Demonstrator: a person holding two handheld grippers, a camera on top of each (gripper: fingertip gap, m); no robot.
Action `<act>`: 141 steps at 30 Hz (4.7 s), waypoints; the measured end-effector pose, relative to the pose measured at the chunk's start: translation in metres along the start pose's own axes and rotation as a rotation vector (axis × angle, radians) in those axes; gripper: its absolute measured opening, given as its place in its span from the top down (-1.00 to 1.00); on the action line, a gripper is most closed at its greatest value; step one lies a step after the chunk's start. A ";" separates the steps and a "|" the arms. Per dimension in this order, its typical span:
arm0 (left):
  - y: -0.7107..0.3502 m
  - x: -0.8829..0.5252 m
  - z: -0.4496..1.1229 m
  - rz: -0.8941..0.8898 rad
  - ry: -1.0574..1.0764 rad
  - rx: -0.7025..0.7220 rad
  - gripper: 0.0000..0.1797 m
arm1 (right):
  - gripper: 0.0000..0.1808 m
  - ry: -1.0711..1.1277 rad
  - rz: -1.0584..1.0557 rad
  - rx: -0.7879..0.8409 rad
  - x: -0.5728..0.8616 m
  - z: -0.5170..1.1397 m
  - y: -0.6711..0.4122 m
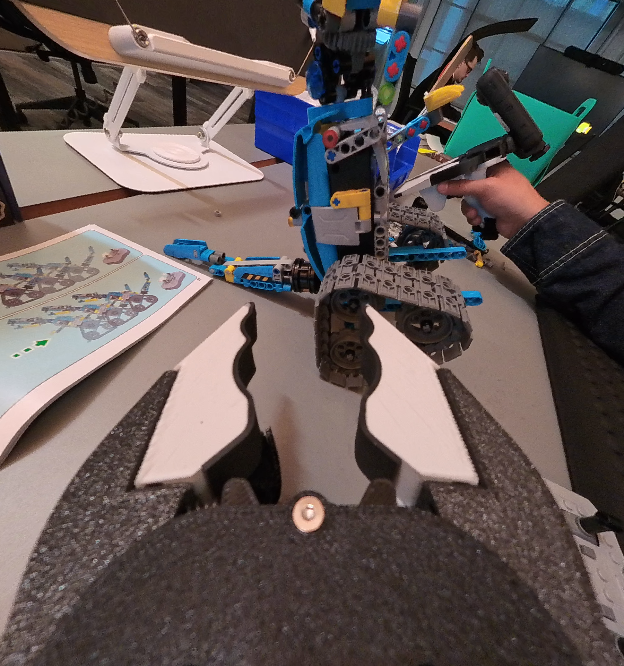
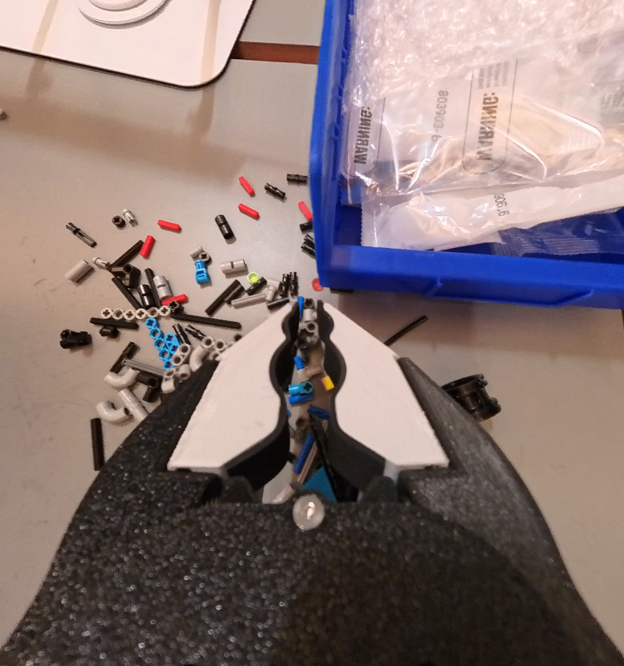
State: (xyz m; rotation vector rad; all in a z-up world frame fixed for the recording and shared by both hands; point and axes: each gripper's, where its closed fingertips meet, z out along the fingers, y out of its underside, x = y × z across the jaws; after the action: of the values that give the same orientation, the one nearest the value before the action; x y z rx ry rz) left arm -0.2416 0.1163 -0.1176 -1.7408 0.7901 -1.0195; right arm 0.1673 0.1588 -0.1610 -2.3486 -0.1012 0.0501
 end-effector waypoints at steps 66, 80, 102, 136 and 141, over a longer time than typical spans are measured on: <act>0.003 0.000 0.001 -0.034 0.020 -0.021 0.40 | 0.80 -0.349 -0.542 0.027 -0.133 0.014 0.007; 0.003 0.000 0.001 -0.041 0.024 -0.023 0.40 | 0.79 -0.222 -0.552 -0.150 -0.116 0.060 -0.038; -0.067 0.073 -0.012 0.336 -0.062 0.071 0.50 | 0.97 -0.942 -0.002 0.458 -0.264 -0.123 -0.106; -0.033 0.175 -0.036 0.869 0.309 -0.304 1.00 | 0.93 -0.743 -0.879 0.519 -0.385 -0.206 0.008; -0.028 0.175 -0.033 0.882 0.328 -0.331 1.00 | 0.94 -0.756 -0.898 0.512 -0.385 -0.205 0.012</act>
State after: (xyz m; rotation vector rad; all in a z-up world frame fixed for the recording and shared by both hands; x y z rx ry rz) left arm -0.1914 -0.0354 -0.0342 -1.2414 1.8088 -0.5687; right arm -0.2019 -0.0292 -0.0230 -1.4936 -1.3150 0.4533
